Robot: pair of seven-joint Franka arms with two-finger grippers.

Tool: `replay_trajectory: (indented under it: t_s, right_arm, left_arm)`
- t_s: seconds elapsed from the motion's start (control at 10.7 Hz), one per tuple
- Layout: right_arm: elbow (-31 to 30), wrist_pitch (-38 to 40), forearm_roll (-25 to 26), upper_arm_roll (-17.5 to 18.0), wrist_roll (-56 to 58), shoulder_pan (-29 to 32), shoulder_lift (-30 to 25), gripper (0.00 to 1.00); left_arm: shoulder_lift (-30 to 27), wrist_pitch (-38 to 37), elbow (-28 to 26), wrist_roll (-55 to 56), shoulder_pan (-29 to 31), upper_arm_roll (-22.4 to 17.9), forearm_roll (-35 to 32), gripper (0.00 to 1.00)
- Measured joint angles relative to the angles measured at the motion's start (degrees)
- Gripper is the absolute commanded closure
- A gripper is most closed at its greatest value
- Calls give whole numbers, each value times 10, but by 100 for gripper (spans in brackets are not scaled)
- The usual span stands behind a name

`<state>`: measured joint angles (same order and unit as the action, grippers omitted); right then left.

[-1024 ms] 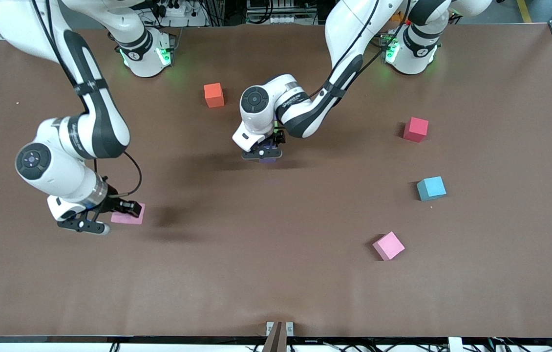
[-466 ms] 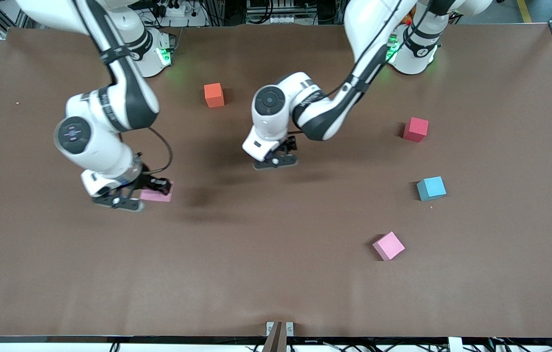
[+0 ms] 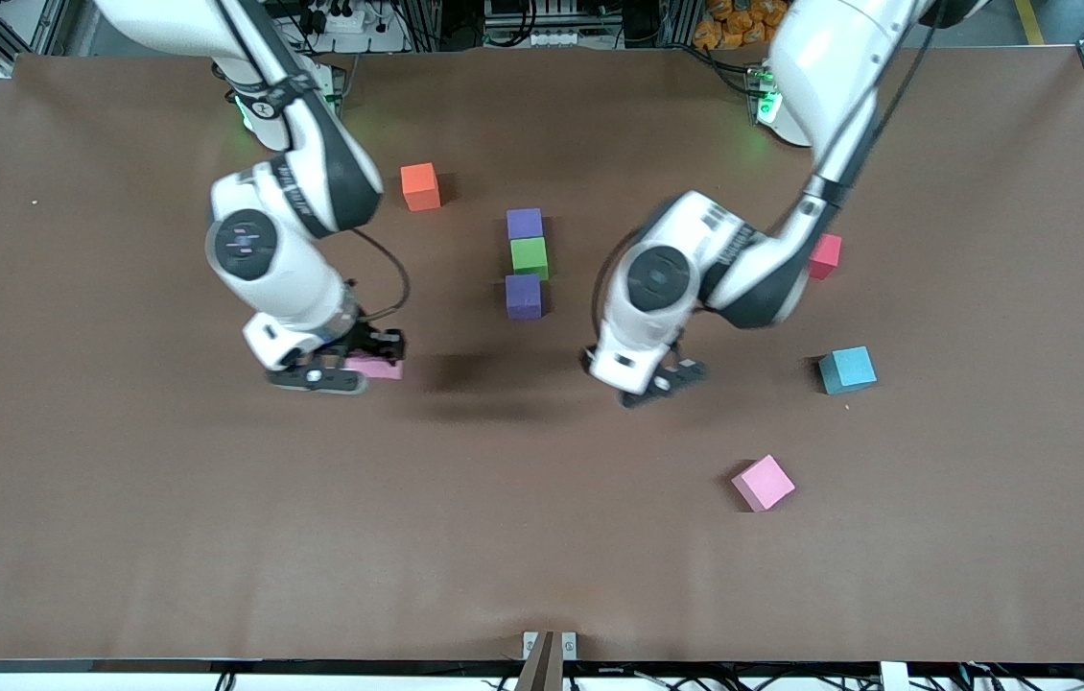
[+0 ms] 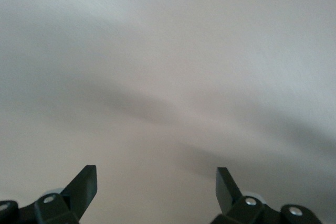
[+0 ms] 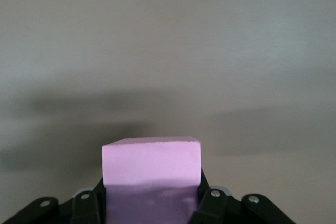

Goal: Arrange blocks into number 1
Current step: 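Place the pink cube below purple while the left gripper reaches another pink cube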

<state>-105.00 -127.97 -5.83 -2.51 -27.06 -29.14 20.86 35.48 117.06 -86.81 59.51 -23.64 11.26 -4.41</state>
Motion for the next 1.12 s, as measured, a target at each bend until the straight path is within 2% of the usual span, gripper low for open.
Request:
replay_trajectory:
  t_s: [0.37,0.56,0.74,1.12]
  right_arm:
    - [92,-8,0,-2,-14,-79,101,45]
    - [122,-11,0,-23,-19,-116,130,45]
    - [132,-35,-1,-52,-39,-162,151,45]
    - [131,-49,-1,-60,-78,-216,169,45]
  left_arm:
    - [7,-1,-7,-1,78,-1,0,0]
    - [17,2,-6,-1,111,-5,0,0]
    - [36,8,7,-1,120,-28,0,0]
    - [77,44,38,-1,114,-59,0,0]
